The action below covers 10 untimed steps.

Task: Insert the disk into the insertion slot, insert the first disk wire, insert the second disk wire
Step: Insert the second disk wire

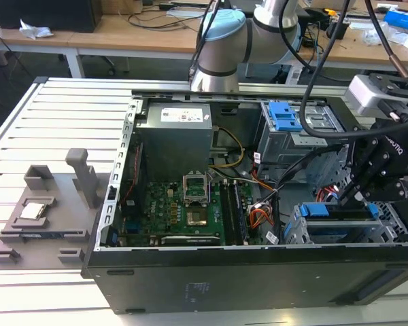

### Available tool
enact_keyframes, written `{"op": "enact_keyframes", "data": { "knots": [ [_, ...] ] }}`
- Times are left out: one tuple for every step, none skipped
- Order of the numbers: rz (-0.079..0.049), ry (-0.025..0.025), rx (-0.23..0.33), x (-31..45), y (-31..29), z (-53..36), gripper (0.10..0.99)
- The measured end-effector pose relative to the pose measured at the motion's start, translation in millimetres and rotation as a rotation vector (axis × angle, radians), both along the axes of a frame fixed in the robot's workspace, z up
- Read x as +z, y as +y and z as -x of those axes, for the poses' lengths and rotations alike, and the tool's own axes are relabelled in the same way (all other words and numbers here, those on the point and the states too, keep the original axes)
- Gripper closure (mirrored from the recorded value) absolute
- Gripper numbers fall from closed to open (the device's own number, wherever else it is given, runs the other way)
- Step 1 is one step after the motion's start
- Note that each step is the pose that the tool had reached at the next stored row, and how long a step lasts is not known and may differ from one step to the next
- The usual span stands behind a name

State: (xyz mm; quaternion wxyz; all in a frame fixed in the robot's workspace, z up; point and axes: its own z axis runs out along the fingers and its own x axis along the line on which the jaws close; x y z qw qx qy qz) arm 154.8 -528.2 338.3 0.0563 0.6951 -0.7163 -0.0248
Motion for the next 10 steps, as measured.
{"op": "enact_keyframes", "data": {
  "knots": [
    [-0.001,0.0000,0.000,-0.3,0.0,0.0,0.922],
    [-0.002,0.0000,0.000,-0.5,-0.1,0.0,0.922],
    [-0.002,0.0000,0.000,-0.8,0.0,0.2,0.922],
    [-0.002,-0.0001,0.000,-1.1,0.0,0.6,0.922],
    [-0.002,-0.0002,0.000,-1.7,-0.1,1.1,0.922],
    [-0.002,-0.0002,0.000,-2.0,-0.1,1.4,0.922],
    [-0.002,-0.0002,0.000,-2.3,-0.1,2.0,0.922],
    [-0.002,-0.0001,0.000,-2.8,-0.2,3.2,0.922],
    [-0.001,0.0000,0.000,-2.4,-0.1,3.2,0.922],
    [-0.002,0.0000,0.001,-2.1,-0.3,3.3,0.922]
  ]
}}
